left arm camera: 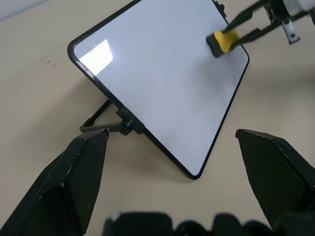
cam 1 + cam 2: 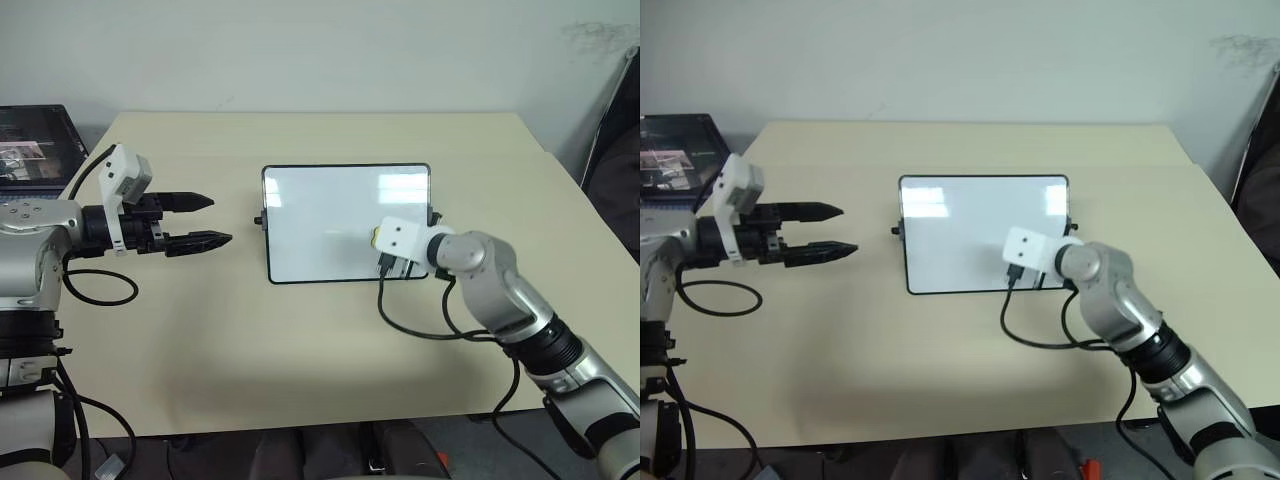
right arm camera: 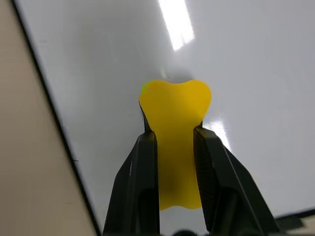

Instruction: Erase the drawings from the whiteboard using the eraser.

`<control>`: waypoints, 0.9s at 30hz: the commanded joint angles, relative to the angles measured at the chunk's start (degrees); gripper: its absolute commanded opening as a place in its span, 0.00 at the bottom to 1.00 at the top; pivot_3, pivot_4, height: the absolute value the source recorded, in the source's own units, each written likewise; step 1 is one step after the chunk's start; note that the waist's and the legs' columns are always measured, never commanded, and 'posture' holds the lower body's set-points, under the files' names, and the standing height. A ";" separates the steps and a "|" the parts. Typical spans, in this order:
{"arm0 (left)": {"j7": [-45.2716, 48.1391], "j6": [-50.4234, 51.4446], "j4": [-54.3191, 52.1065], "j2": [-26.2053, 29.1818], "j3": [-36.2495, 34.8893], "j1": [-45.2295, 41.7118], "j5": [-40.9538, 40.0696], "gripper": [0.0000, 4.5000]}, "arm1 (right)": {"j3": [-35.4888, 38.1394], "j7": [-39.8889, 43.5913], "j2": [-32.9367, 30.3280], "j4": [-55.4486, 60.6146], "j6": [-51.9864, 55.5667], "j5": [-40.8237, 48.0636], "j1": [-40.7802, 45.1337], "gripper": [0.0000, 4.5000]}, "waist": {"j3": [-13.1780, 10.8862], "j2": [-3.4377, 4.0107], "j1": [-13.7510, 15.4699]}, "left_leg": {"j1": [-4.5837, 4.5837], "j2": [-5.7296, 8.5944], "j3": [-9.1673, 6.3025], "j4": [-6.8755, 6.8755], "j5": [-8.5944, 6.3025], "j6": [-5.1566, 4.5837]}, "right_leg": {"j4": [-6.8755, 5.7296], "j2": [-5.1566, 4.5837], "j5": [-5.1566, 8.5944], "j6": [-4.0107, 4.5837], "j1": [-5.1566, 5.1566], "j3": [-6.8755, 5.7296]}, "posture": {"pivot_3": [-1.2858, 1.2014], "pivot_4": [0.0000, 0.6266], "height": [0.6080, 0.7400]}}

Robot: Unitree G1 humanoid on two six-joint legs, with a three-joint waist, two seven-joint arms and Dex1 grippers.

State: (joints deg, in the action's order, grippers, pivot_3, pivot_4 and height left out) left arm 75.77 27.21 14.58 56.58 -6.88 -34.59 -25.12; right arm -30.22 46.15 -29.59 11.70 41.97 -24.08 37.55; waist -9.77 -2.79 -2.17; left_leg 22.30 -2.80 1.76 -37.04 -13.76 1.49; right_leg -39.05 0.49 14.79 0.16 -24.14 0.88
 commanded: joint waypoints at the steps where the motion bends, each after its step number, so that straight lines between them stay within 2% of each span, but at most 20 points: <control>1: -0.07 0.06 -2.01 0.34 -1.28 -0.53 -0.68 1.00 | -1.64 1.36 0.43 -0.64 1.27 0.21 -1.70 0.14 | 0.00 0.00 0.00 | -0.03 0.00 0.00 0.00 0.00 0.00 | 0.00 0.00 0.00 0.00 0.02 0.00 | 0.52 0.24 1.00; 5: 0.03 0.09 -2.05 0.26 -1.20 -0.37 -0.68 1.00 | -0.57 0.26 0.84 -1.40 -0.41 0.50 -2.75 0.14 | 0.01 -0.01 0.00 | -0.07 0.00 0.01 0.01 0.00 0.00 | 0.00 0.00 0.00 0.00 0.04 0.01 | 0.52 0.24 1.00; 8: 0.13 -0.12 -1.59 0.14 -1.01 -0.81 -0.53 1.00 | 3.13 1.10 0.50 0.68 1.09 2.74 -2.29 0.14 | 0.01 -0.01 0.02 | -0.07 0.00 0.01 0.01 0.00 0.00 | 0.00 0.00 0.00 0.00 0.04 0.00 | 0.52 0.24 1.00; 12: 0.33 -0.66 -0.44 0.00 -0.75 -1.52 -0.14 1.00 | 14.36 5.27 -0.15 9.73 9.06 10.56 2.62 0.14 | -0.10 0.15 0.40 | 0.11 0.03 0.00 0.01 0.00 0.00 | 0.03 0.01 0.00 0.00 -0.06 -0.03 | 0.52 0.24 1.00; 15: 0.33 -0.94 -0.12 -0.10 -0.82 -1.44 -0.10 1.00 | 25.44 5.95 -1.70 15.00 17.38 15.86 6.78 0.14 | -0.16 0.24 0.43 | 0.47 0.06 -0.05 0.00 0.00 0.00 | 0.05 0.02 0.00 0.00 -0.36 -0.04 | 0.52 0.24 1.00; 19: 0.46 -1.55 0.62 -0.20 -1.16 -1.04 -0.08 1.00 | 37.67 2.24 -9.42 12.03 24.45 16.46 6.29 0.14 | -0.09 0.12 0.98 | 0.58 0.08 -0.08 0.08 -0.02 0.01 | 0.13 -0.05 -0.02 0.08 -0.43 -0.13 | 0.52 0.24 1.00; 22: 0.47 -1.57 0.36 -0.54 -1.00 -0.59 -0.26 1.00 | 39.08 0.65 -16.09 8.04 25.54 16.48 0.24 0.14 | -0.07 0.09 1.54 | 0.59 0.13 -0.05 0.13 -0.06 0.03 | 0.21 -0.15 0.01 0.32 -0.38 -0.19 | 0.52 0.24 1.00; 27: 0.05 -1.36 -0.57 -1.11 -1.16 0.07 -0.60 1.00 | 41.06 2.36 -20.54 3.71 28.81 21.92 -5.95 0.14 | -0.18 0.28 0.80 | 0.56 0.16 0.05 0.11 -0.07 0.01 | 0.16 -0.16 0.15 0.06 -0.40 -0.03 | 0.52 0.24 1.00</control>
State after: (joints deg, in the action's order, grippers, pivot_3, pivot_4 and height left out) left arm 75.76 26.58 15.89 55.21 -6.72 -34.24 -25.09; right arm 8.04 47.98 -48.48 15.36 70.00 -4.00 31.61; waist -9.95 -2.51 -1.37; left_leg 22.84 -2.67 1.80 -36.94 -13.83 1.50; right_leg -38.92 0.34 14.95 0.21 -24.54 0.84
